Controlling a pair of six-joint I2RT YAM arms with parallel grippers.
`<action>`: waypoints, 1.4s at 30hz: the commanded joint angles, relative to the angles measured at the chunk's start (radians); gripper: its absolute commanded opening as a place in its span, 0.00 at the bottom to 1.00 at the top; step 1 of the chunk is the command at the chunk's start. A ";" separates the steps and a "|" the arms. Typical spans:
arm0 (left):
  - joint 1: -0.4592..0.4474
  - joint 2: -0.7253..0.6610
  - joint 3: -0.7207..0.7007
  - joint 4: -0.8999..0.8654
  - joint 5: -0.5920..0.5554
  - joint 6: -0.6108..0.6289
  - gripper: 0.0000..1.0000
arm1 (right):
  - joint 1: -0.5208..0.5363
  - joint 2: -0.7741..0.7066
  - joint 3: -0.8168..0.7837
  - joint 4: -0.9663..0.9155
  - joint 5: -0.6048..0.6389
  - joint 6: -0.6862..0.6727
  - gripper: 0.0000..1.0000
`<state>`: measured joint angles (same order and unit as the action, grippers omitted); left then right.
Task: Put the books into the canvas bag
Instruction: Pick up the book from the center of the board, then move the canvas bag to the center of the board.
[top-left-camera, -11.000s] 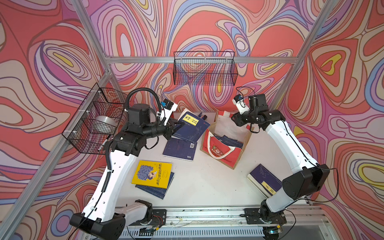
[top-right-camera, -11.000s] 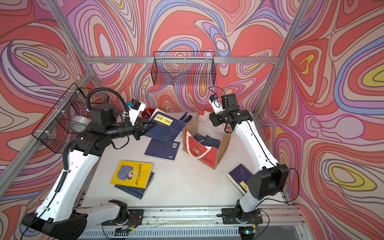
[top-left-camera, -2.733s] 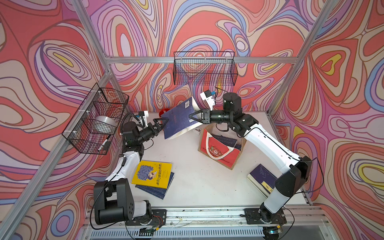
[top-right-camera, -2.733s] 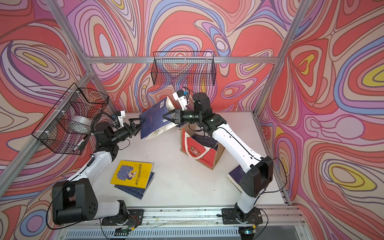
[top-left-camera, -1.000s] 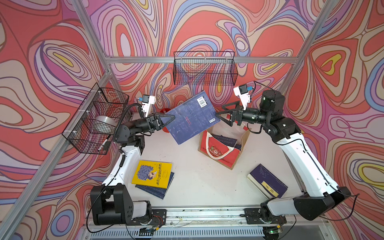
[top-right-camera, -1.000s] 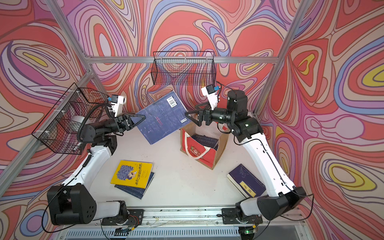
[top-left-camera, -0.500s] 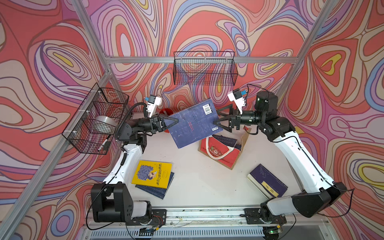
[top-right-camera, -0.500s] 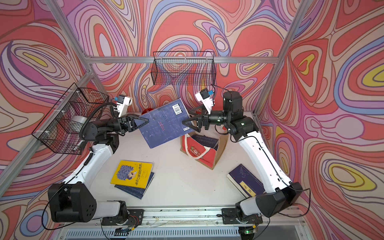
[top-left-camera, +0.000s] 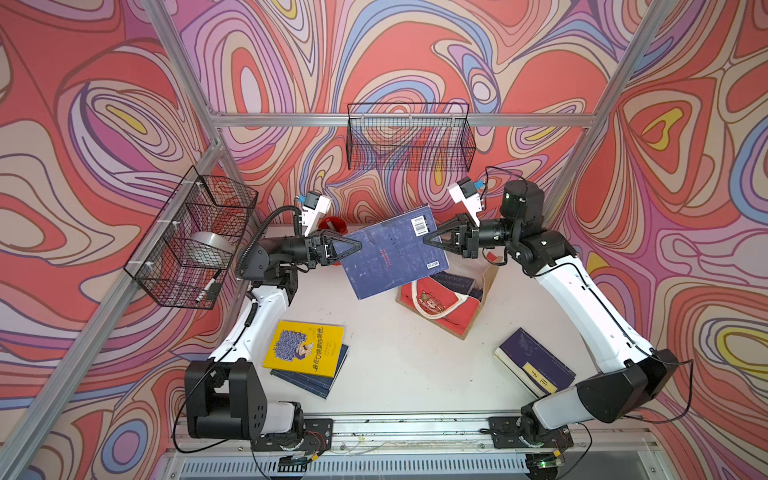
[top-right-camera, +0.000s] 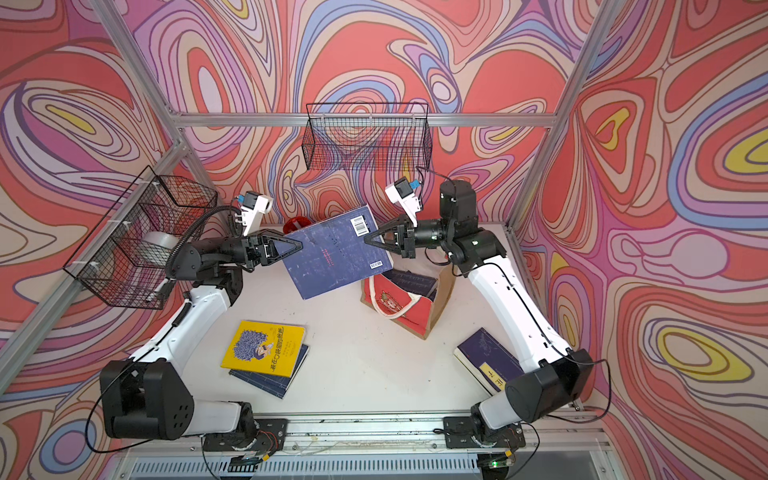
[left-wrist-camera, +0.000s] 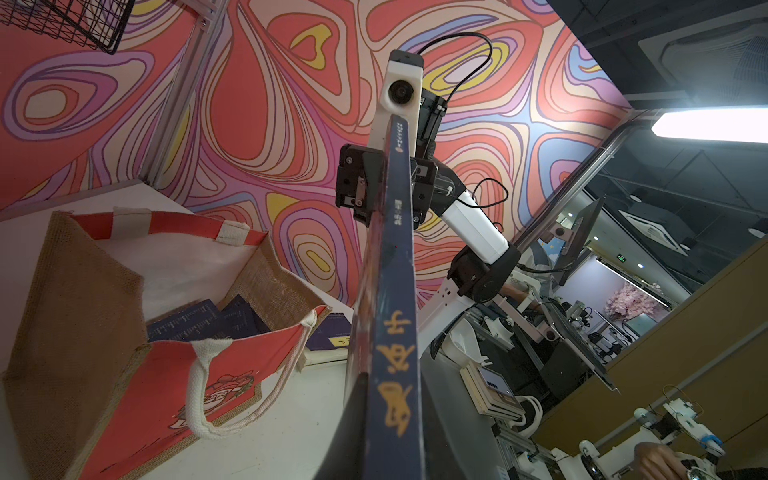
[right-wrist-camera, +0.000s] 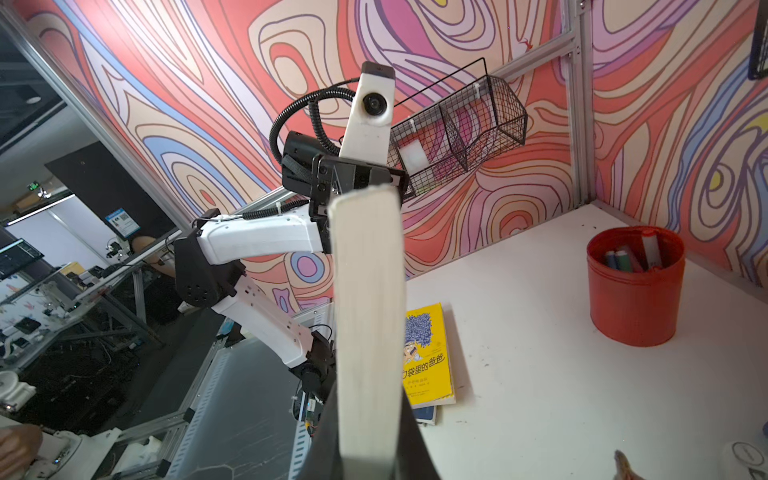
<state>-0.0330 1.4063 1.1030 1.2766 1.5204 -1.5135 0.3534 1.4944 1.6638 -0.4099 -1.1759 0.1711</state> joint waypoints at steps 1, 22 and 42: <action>0.002 0.058 0.040 0.027 -0.088 0.026 0.56 | -0.018 -0.044 -0.011 0.000 0.165 0.099 0.00; -0.398 0.368 0.633 -1.882 -0.790 1.467 0.85 | -0.317 -0.467 -0.234 -0.236 0.780 0.511 0.00; -0.598 0.693 1.141 -2.227 -1.340 1.641 0.63 | -0.317 -0.500 -0.478 -0.155 0.663 0.502 0.00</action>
<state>-0.6224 2.1113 2.2295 -0.9012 0.2527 0.0937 0.0341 1.0100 1.1900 -0.6598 -0.4541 0.6884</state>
